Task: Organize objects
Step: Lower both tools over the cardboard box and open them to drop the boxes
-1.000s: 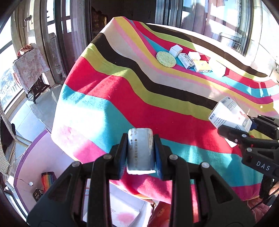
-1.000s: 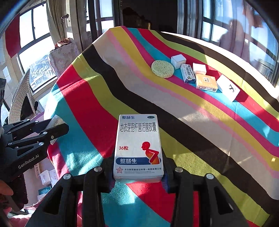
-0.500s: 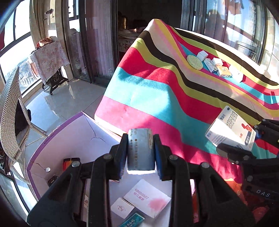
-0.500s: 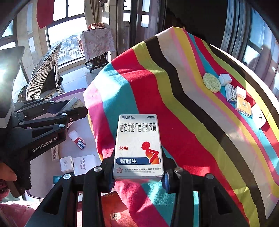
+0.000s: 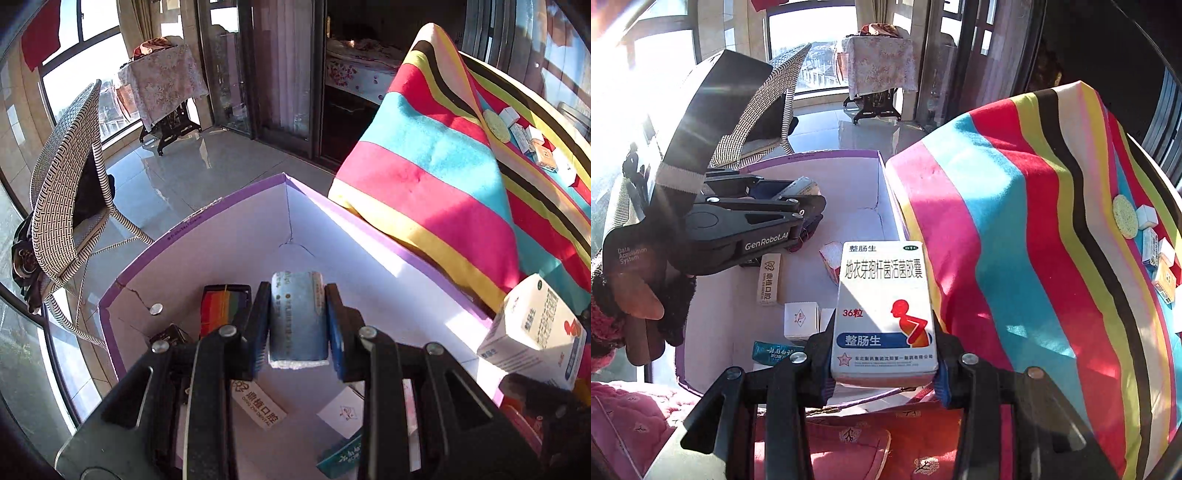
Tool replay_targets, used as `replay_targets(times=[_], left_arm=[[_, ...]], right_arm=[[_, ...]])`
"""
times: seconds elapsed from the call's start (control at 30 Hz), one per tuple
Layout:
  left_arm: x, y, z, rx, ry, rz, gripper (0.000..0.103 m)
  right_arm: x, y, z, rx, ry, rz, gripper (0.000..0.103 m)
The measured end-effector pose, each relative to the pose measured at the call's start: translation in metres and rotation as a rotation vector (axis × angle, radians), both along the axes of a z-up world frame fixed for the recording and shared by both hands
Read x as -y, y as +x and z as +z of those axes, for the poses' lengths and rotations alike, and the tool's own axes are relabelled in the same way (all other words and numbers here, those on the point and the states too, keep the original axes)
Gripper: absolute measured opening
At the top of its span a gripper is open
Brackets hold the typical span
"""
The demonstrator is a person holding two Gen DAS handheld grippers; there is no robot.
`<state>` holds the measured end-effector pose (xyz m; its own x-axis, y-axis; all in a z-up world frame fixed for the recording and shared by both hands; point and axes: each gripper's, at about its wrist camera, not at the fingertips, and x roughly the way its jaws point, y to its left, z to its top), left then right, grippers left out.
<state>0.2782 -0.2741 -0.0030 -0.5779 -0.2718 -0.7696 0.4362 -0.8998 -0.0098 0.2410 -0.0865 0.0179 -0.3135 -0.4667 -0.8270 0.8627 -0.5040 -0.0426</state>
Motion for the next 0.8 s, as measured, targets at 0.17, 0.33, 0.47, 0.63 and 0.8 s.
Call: replay_targets(times=[0.17, 0.33, 0.47, 0.63, 0.8], left_arm=[[0.031, 0.009, 0.005, -0.011, -0.007, 0.128, 0.050], [0.042, 0.015, 0.005, -0.057, 0.035, 0.200, 0.087], [0.029, 0.003, 0.001, -0.050, 0.054, 0.161, 0.088], [-0.025, -0.035, 0.014, -0.069, 0.094, 0.004, 0.088], [-0.104, -0.098, 0.041, -0.097, 0.116, -0.250, 0.092]], right_arm=[[0.017, 0.017, -0.001, 0.035, -0.027, 0.103, 0.045], [0.008, 0.010, -0.001, 0.036, -0.043, 0.062, 0.058], [-0.020, -0.018, 0.002, 0.100, -0.108, -0.057, 0.060], [-0.068, -0.062, 0.000, 0.102, -0.131, -0.268, 0.060], [-0.146, -0.112, 0.005, 0.063, -0.164, -0.508, 0.063]])
